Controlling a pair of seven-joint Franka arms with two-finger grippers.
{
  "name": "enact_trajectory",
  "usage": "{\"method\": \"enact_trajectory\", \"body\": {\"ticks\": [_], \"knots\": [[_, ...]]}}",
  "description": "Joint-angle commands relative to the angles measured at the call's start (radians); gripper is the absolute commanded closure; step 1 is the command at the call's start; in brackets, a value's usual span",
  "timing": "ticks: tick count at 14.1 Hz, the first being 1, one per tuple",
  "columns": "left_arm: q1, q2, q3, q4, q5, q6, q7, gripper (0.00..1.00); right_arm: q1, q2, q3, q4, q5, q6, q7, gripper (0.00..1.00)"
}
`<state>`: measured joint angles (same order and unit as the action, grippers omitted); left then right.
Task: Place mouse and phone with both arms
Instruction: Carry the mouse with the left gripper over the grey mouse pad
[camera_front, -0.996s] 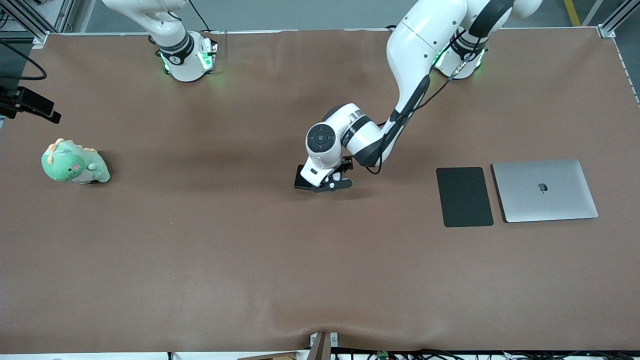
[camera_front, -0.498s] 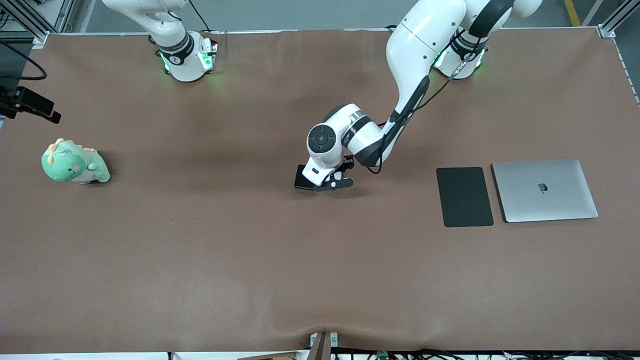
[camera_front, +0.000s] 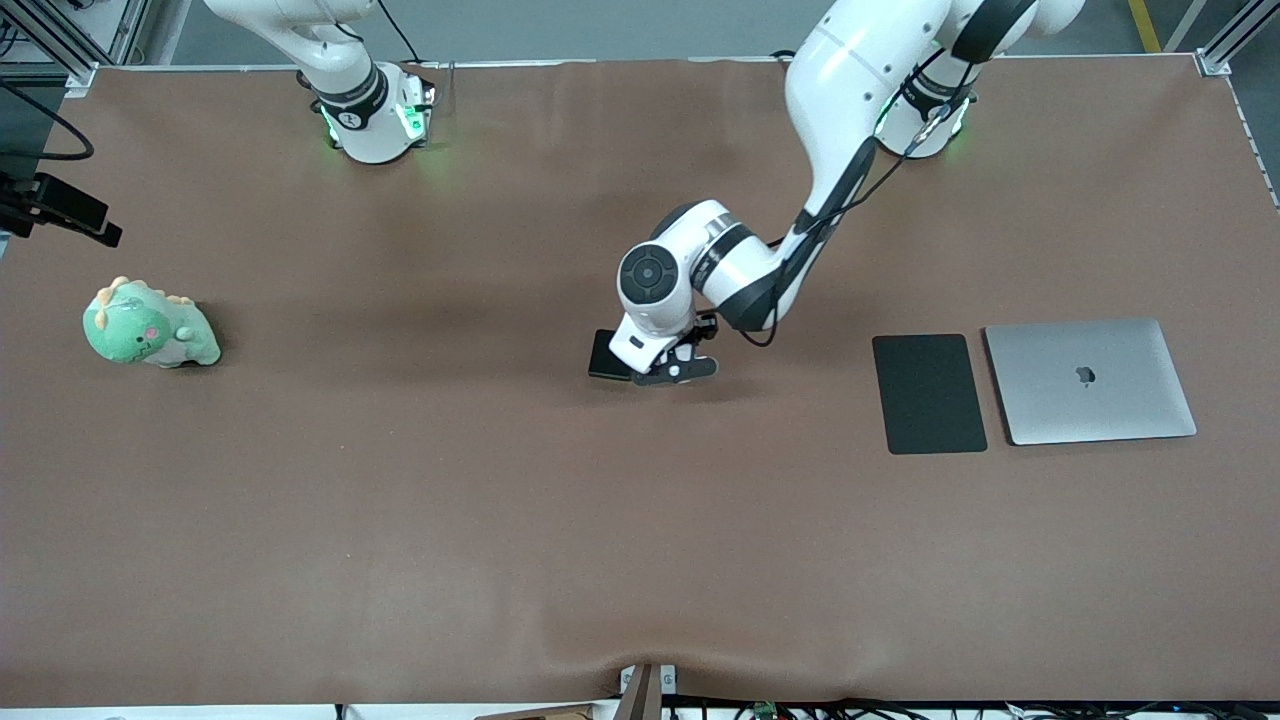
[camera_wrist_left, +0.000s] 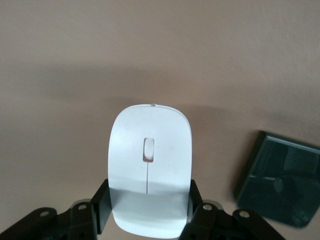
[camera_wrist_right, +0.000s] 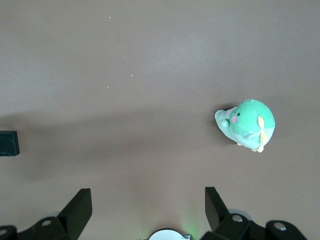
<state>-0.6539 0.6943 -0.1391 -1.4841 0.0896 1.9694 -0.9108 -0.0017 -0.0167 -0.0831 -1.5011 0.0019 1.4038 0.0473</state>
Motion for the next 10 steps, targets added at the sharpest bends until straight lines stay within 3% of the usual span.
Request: {"method": "enact_trajectory", "body": {"ticks": [1,5,8,10], "knots": [[0.107,-0.163,-0.005,-0.071,0.016,-0.118,0.11,1.0,-0.024,0.009,0.014,0.018,0.013,-0.011,-0.015,0.0],[0.31,-0.337,-0.005,-0.273,0.019,-0.112,0.363,1.0,-0.024,0.009,0.014,0.018,0.013,-0.011,-0.015,0.0],[0.436,-0.368,-0.005,-0.392,0.033,-0.063,0.454,1.0,-0.023,0.009,0.014,0.018,0.013,-0.011,-0.015,0.0],[0.502,-0.378,-0.01,-0.468,0.114,0.012,0.457,1.0,-0.023,0.009,0.014,0.018,0.013,-0.011,-0.015,0.0]]}}
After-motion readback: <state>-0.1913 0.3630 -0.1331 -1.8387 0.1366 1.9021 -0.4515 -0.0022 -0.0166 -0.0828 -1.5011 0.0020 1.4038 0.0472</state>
